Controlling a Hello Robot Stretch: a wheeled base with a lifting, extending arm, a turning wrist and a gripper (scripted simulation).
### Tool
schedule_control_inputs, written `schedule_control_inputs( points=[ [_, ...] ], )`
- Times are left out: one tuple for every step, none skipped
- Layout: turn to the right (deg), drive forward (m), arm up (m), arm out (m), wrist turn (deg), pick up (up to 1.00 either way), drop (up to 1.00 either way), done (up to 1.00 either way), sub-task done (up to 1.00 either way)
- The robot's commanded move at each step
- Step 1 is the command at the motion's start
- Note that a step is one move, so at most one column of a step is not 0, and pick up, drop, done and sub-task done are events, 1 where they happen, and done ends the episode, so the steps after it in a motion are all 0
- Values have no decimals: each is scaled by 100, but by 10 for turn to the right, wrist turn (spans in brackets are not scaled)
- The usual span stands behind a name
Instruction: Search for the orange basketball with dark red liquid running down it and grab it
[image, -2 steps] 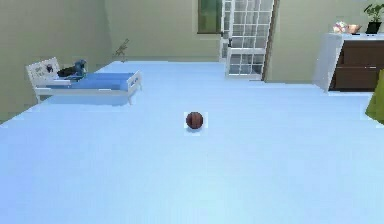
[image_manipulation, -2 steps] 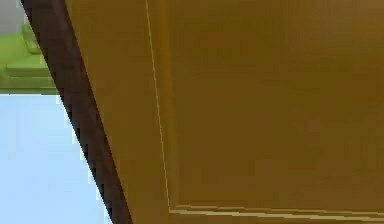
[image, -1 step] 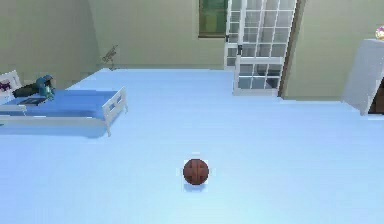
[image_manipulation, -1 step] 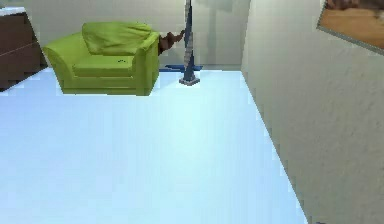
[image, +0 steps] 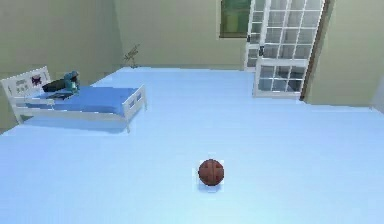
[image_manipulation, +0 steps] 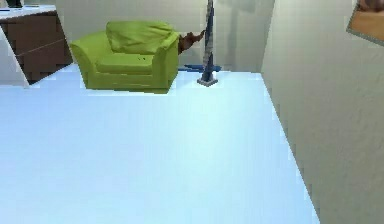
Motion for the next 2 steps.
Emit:
schedule_control_inputs(
  points=[
    [0, 55, 0, 0, 0, 0, 0, 0, 0],
    [-450, 0, 0, 0, 0, 0, 0, 0, 0]
  ],
)
